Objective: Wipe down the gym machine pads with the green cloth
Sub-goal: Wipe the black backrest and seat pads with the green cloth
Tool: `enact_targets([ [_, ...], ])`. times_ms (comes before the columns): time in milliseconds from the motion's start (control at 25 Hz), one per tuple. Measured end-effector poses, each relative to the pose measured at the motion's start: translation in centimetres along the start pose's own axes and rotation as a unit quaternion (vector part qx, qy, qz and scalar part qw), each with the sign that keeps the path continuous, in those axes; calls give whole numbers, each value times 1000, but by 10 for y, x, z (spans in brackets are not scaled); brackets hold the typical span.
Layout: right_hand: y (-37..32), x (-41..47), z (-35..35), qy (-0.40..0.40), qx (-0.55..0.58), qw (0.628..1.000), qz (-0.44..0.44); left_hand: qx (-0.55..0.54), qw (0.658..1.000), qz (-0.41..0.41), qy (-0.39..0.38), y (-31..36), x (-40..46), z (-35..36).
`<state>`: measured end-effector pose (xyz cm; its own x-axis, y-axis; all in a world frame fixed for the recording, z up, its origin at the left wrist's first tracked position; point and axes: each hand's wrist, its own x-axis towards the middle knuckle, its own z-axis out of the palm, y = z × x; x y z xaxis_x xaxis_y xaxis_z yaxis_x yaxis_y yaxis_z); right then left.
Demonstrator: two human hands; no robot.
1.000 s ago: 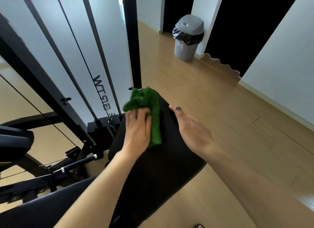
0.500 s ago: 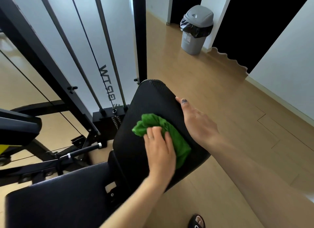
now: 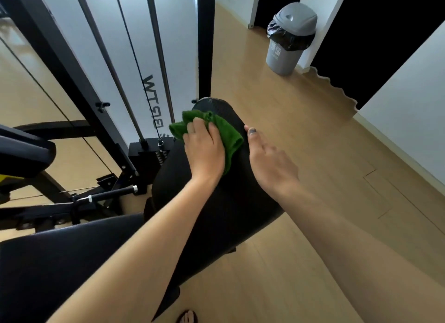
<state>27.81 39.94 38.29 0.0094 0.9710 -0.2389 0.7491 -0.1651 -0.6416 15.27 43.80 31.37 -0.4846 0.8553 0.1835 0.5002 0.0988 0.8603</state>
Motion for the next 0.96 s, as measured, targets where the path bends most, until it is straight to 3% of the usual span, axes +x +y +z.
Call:
enact_targets([
  [120,2,-1,-4,-29,16,999,-9,-25,999,41,-23,-2,-88,-8],
  [240,13,-6,-10,-54,50,997,-27,-17,999,44,19,0,-168,-1],
  [400,25,-10,-6,-51,28,995,-82,-18,994,68,87,-17,-202,12],
  [520,24,-5,-3,-32,12,995,-95,-27,992,59,110,-19,-193,18],
  [680,17,-7,-3,6,3,997,-78,-59,994,72,50,-21,-166,4],
  [840,10,-4,-3,14,0,998,-69,-93,993,-55,47,-30,-76,5],
  [960,6,0,-2,20,-13,997,-72,-63,991,-107,46,-40,-8,7],
])
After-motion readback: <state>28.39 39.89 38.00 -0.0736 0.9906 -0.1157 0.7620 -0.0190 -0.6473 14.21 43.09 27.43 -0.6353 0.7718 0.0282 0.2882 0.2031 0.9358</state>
